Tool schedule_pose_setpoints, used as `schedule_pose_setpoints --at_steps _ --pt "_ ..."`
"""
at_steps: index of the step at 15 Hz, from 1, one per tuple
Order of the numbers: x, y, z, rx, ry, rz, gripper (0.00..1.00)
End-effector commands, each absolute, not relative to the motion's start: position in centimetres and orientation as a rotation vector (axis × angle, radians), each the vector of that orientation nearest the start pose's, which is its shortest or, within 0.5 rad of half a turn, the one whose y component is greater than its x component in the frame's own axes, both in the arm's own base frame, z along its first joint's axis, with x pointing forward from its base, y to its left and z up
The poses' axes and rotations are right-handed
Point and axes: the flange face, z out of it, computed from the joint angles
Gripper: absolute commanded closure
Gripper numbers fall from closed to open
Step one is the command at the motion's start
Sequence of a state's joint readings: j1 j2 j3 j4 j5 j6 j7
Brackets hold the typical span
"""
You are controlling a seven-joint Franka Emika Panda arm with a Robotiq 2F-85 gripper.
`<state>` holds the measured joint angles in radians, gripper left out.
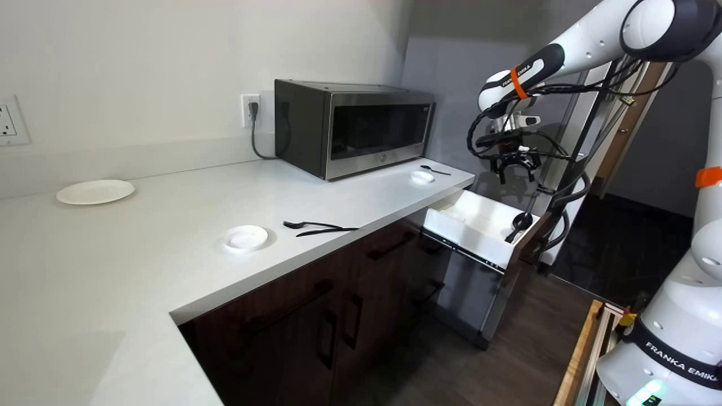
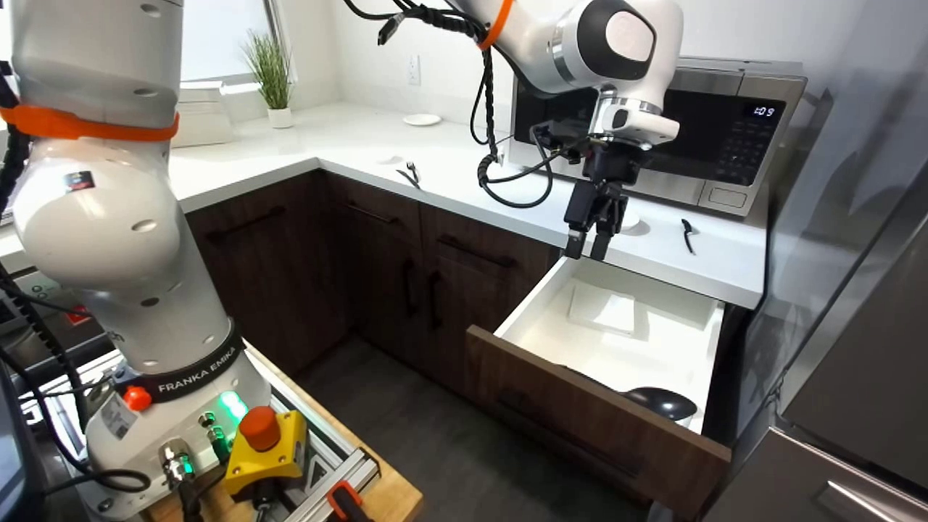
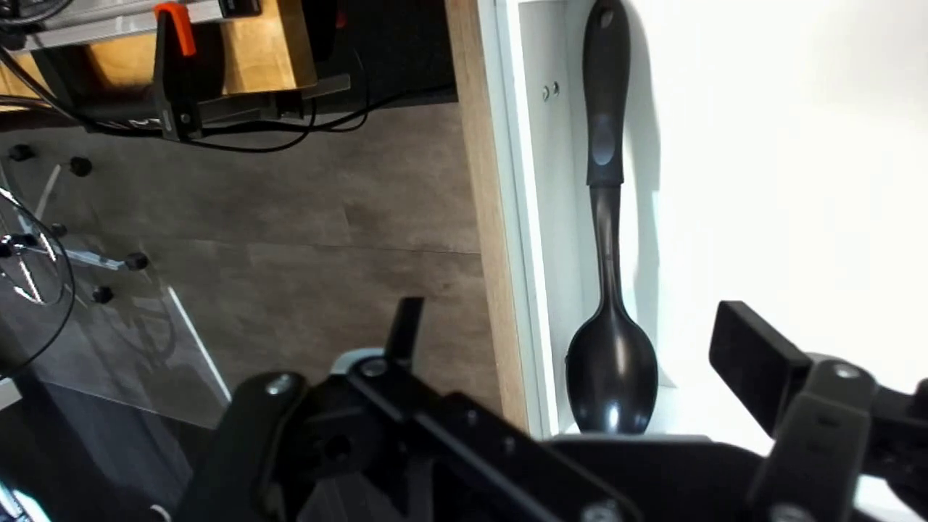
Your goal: Open the top drawer then remove the spoon inside
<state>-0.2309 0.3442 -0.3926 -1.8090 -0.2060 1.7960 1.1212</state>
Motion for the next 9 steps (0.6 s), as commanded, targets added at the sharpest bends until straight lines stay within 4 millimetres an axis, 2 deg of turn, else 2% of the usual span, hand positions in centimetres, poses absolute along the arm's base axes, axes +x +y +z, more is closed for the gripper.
schedule_pose_setpoints --at_steps 1,4,5,7,9 --pt "48.2 -35.2 34.7 -2.36 2.597 0.44 0.0" --pt "51.2 -36.2 34.6 -2.443 2.532 0.385 0.0" --pt "52.4 -36.6 34.1 -2.558 2.371 0.413 0.0" --pt "54.3 -37.4 33.3 -2.671 2.22 0.455 0.0" --pt "55.7 -38.5 32.2 -2.756 2.144 0.482 0.0"
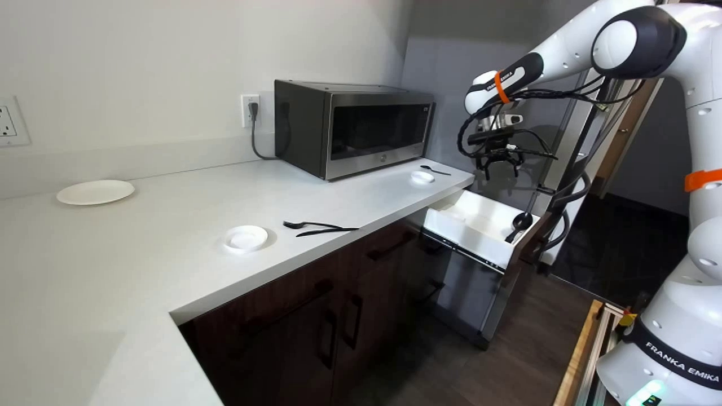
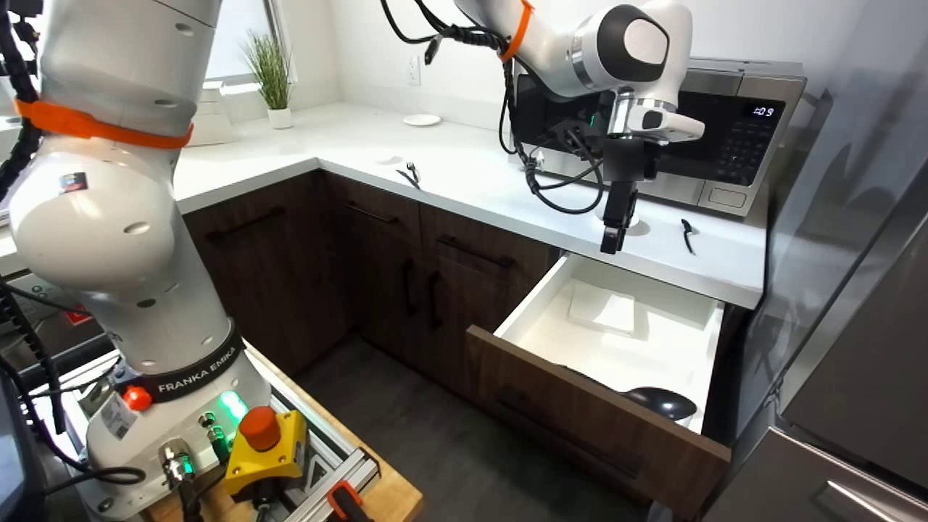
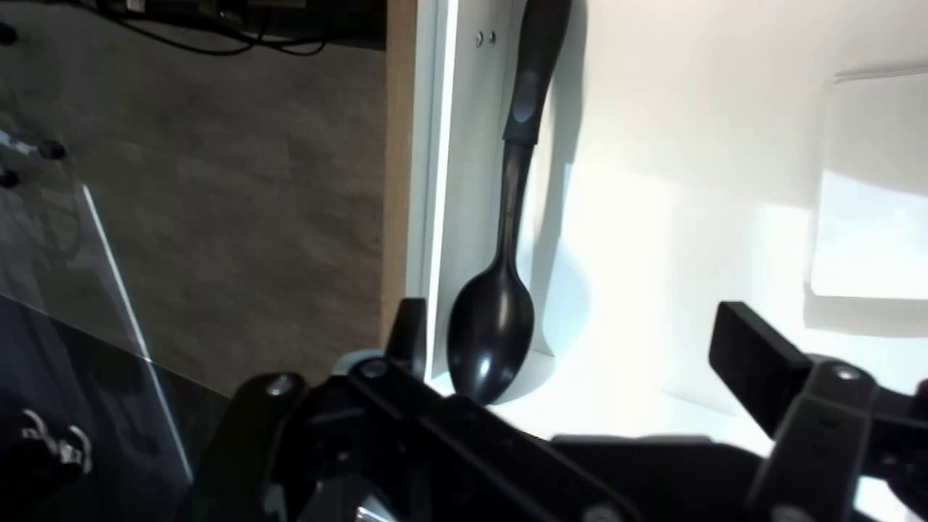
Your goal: Open the top drawer then remove the spoon inside
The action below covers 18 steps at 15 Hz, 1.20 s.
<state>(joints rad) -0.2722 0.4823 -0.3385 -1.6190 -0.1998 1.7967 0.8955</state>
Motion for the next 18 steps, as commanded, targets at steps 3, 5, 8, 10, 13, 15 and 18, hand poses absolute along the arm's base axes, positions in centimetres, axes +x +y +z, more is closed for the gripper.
schedule_pose_setpoints --at_steps 3,5,8,10,13,15,18 --pt "55.8 -41.0 30.7 -2.81 2.104 0.513 0.0" --pt "55.1 -42.7 29.6 -2.811 2.11 0.545 0.0" --pt "52.6 -49.0 28.0 -2.779 2.185 0.584 0.0" --pt "52.4 -47.8 28.4 -2.795 2.187 0.537 0.0" --pt "51.5 -49.6 28.2 -2.759 2.22 0.512 0.0" --pt "50.1 -50.2 27.8 -2.711 2.265 0.502 0.0" --pt "46.7 -50.5 26.6 -2.571 2.323 0.563 0.0"
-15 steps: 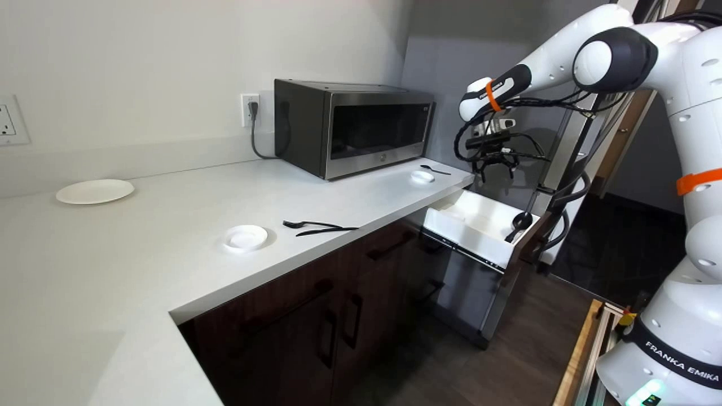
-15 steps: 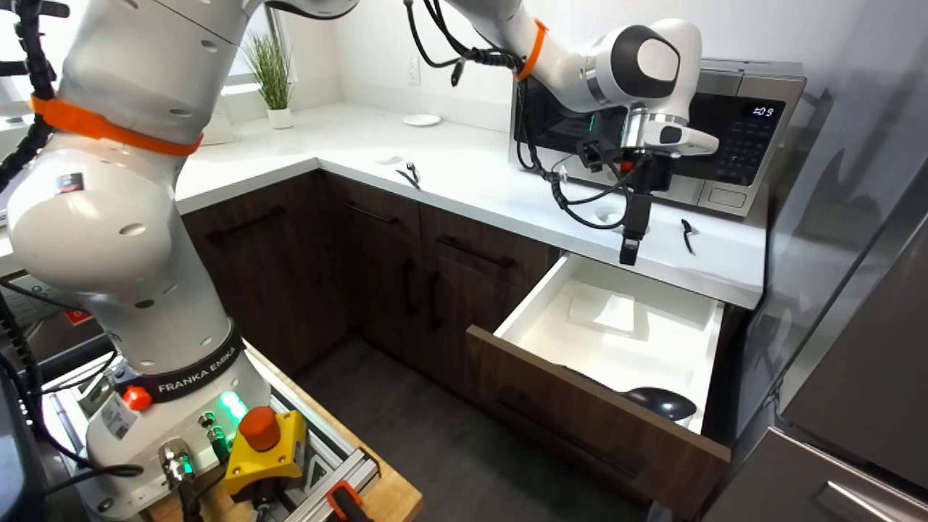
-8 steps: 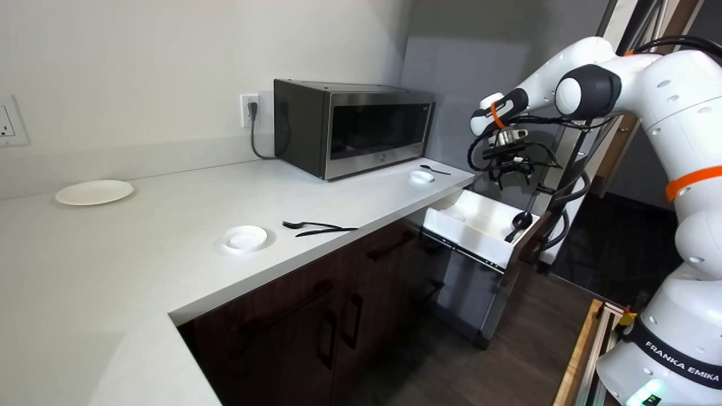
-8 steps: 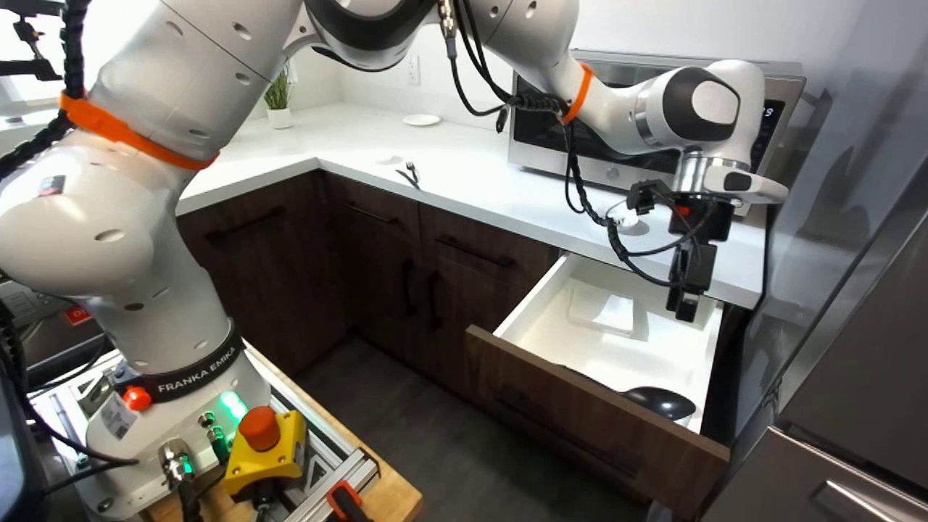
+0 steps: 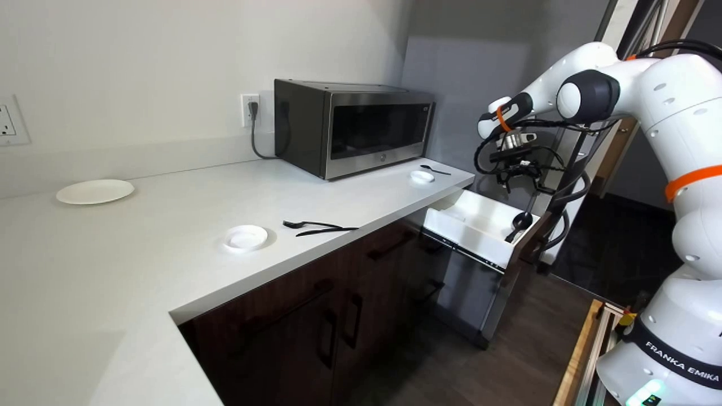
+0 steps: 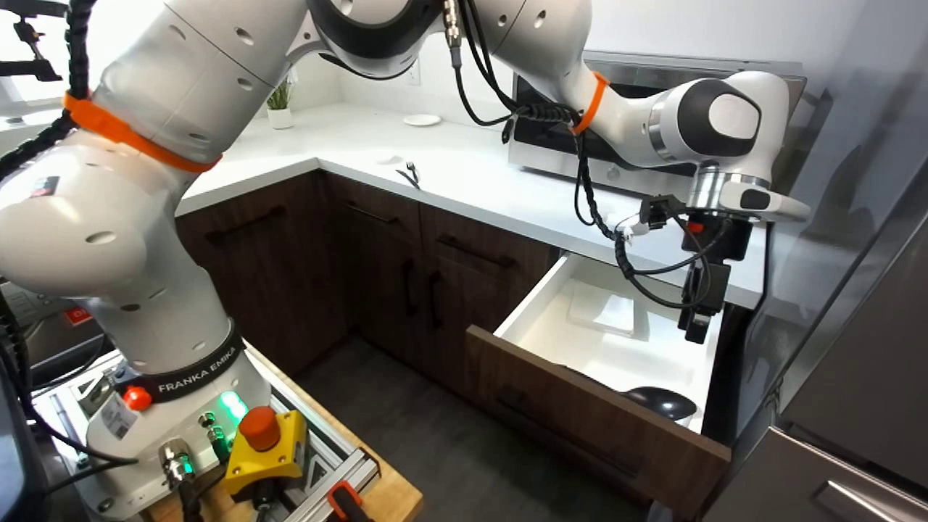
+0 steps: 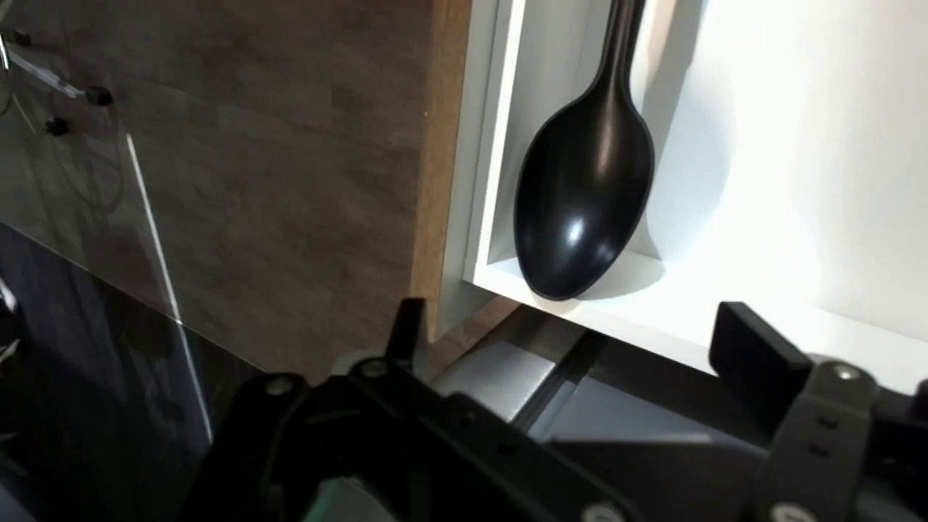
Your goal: Open the top drawer then remove the spoon inside
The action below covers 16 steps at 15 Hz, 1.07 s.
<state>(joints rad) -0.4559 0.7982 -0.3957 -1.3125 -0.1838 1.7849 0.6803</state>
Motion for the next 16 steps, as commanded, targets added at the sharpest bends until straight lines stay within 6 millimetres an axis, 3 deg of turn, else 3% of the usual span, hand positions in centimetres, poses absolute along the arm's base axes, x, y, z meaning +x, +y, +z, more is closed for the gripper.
schedule_pose_setpoints --at_steps 1,5,8,12,16 --pt "45.4 -50.6 26.0 -2.517 2.334 0.572 0.0" --pt "42.9 -49.5 24.3 -2.465 2.311 0.486 0.0" --pt "42.1 -48.3 22.8 -2.486 2.296 0.404 0.0" --pt "41.8 -46.6 21.1 -2.522 2.27 0.336 0.0" --pt "42.8 -45.1 21.1 -2.564 2.239 0.255 0.0"
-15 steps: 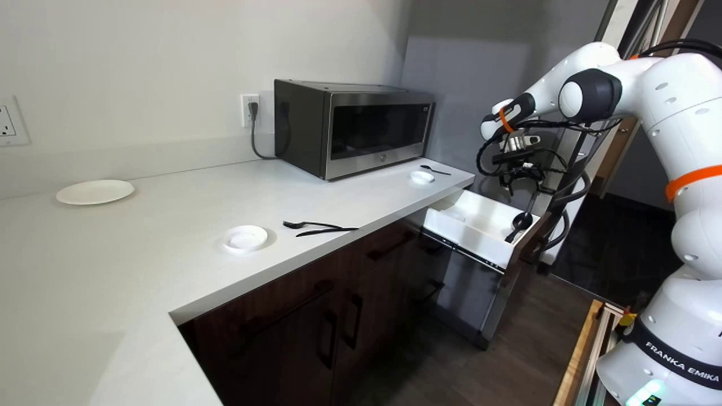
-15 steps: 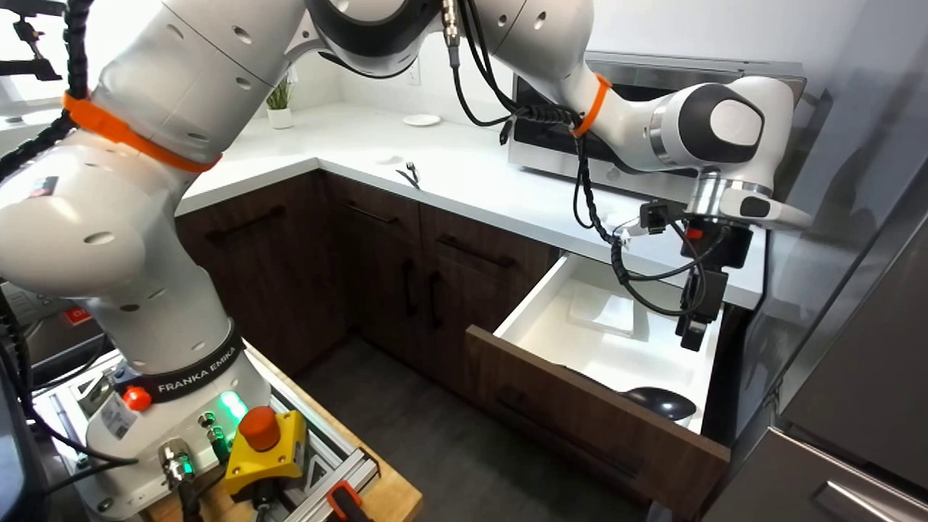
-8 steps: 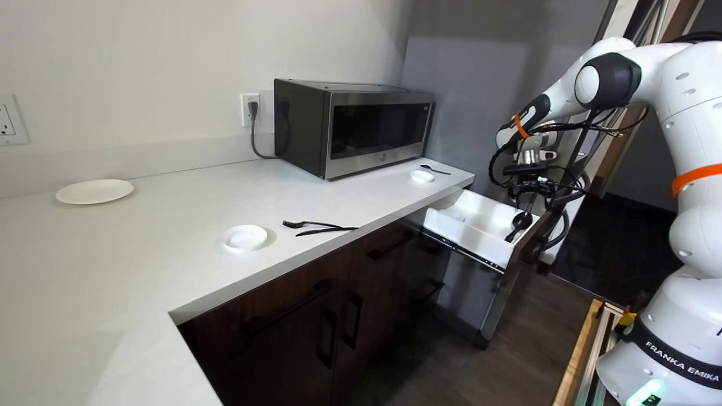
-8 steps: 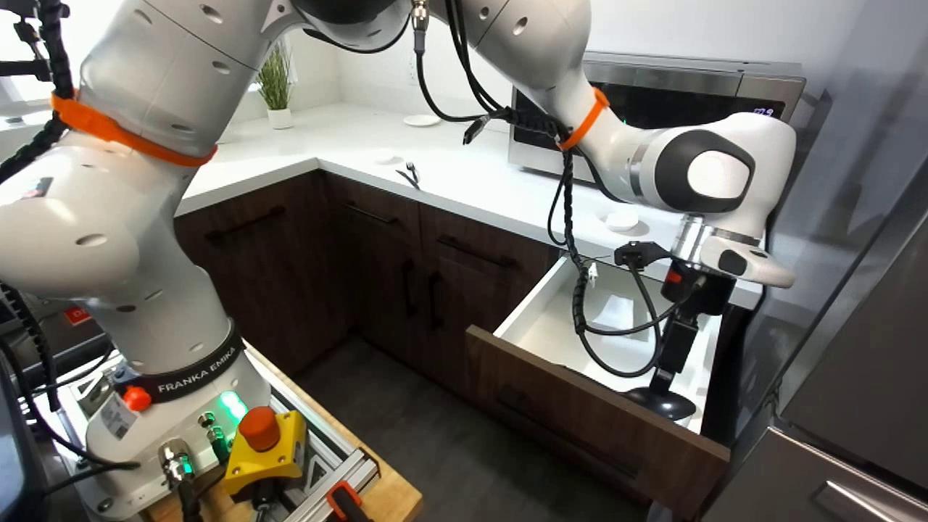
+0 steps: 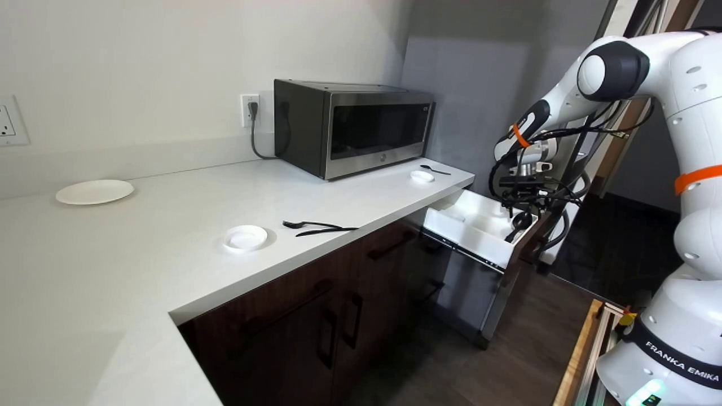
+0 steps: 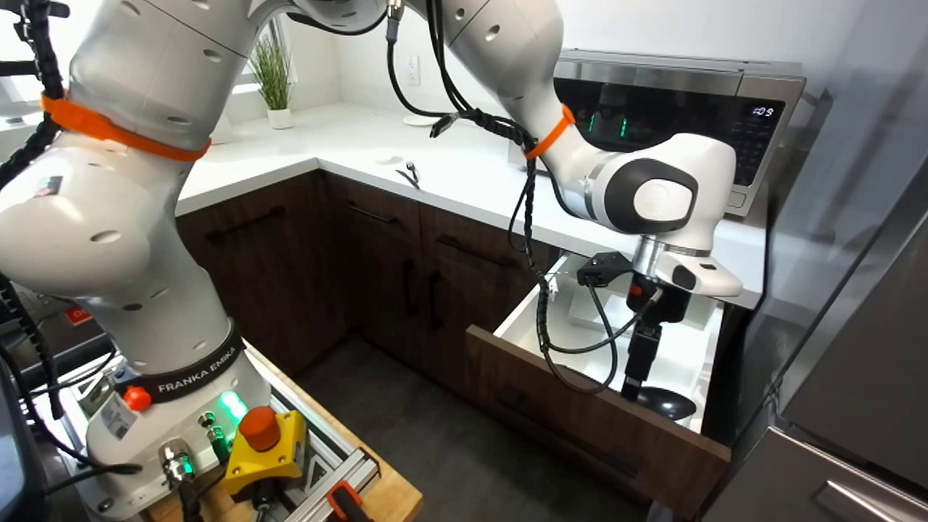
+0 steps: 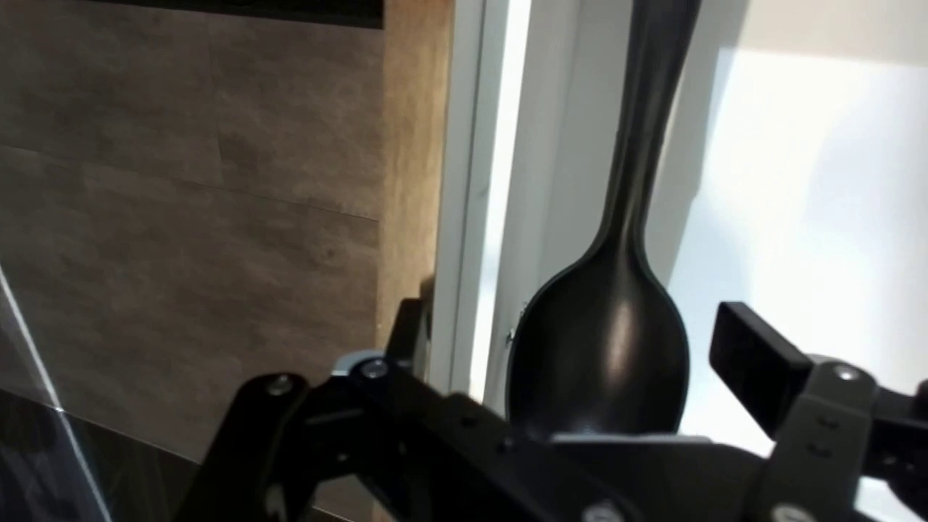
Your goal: Open the top drawer then remove the spoon inside
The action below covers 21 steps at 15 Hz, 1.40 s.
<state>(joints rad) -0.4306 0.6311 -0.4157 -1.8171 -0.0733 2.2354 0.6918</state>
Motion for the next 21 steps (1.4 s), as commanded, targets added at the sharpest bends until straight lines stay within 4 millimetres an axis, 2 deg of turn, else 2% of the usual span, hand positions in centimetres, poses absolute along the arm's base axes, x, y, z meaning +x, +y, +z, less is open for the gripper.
schedule_pose_setpoints --at_steps 1,8,9,12,17,21 --pt "43.3 -44.8 20.9 -2.576 2.231 0.25 0.0" --pt "46.0 -43.2 19.9 -2.642 2.242 0.318 0.0" --pt "45.5 -43.6 20.2 -2.627 2.21 0.29 0.0" --pt "46.3 -43.0 19.9 -2.645 2.189 0.307 0.0" --pt "47.6 -43.9 19.6 -2.641 2.198 0.25 0.0" --pt "48.5 -44.3 18.6 -2.643 2.201 0.259 0.0"
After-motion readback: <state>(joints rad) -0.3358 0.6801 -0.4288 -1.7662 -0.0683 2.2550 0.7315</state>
